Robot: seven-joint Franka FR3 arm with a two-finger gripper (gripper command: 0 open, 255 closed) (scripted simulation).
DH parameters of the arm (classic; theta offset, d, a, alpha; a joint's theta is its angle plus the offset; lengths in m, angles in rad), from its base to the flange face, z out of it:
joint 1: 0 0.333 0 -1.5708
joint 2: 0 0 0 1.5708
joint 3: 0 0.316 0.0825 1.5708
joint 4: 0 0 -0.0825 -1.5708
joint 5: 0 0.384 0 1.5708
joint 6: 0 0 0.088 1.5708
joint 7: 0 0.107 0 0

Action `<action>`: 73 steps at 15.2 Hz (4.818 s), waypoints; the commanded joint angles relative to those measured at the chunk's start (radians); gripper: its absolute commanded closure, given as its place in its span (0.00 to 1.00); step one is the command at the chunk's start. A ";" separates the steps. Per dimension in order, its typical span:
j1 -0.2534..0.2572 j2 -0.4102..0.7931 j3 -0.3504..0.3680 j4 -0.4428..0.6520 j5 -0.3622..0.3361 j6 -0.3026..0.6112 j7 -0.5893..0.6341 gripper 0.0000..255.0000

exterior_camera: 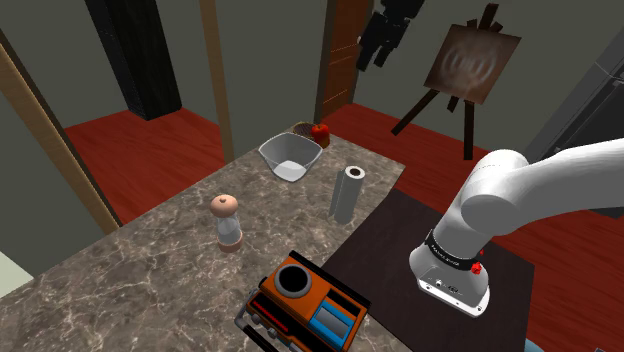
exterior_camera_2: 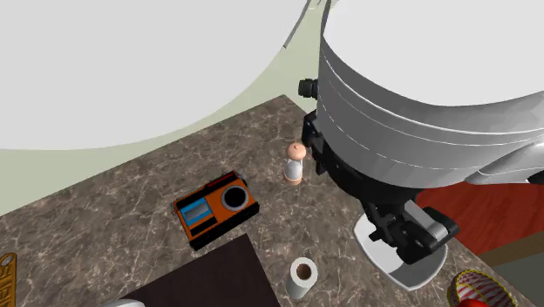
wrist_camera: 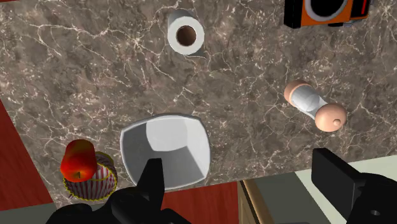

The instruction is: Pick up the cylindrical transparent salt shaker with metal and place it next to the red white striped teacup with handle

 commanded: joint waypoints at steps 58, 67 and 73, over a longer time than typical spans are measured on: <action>-0.010 1.093 0.672 0.127 -0.761 0.763 1.117 1.00; -0.039 1.031 0.709 0.139 -0.676 0.718 1.049 1.00; -0.062 0.973 0.736 0.160 -0.595 0.667 0.984 1.00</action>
